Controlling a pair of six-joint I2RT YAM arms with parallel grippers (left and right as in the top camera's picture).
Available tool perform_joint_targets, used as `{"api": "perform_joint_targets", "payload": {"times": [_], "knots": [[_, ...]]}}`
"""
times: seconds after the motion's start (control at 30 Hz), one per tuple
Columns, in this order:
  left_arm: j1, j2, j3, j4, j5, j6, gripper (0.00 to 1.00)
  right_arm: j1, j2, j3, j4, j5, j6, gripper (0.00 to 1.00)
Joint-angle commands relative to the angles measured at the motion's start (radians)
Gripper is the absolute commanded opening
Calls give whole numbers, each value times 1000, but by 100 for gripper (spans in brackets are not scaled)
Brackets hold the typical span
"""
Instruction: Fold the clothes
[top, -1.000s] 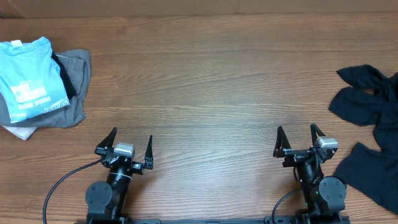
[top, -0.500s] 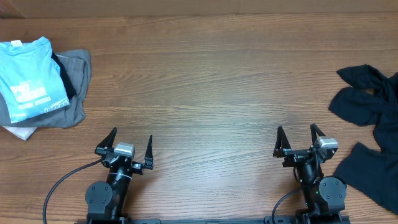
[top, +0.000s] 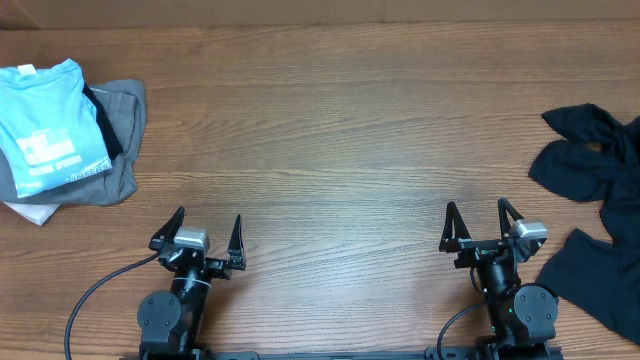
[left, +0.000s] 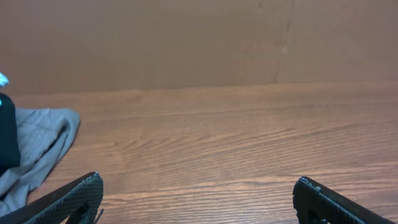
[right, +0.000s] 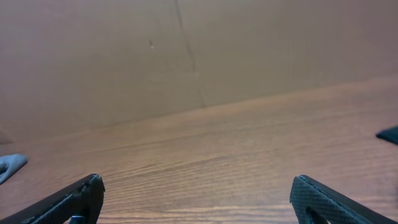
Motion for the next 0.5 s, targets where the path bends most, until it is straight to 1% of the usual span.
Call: {"api": "perform_joint_targets", "payload": {"times": [0.0,0.1,0.2,0.33,0.47], "knots": [[7,-4,47,-52,-22,-64,100,-5,-1,56,-23,75,48,100],[7,10,120,-120,-22,-64,100,-5,35,124,-89,145,48,100],[7,56,207,-170,-27,-63,100,-5,107,207,-121,159,48,100],[7,167,328,-229,-38,-63,100,-5,253,329,-138,161,47,100],[7,323,458,-286,-41,-58,100,-5,444,490,-224,164,45,100]]}}
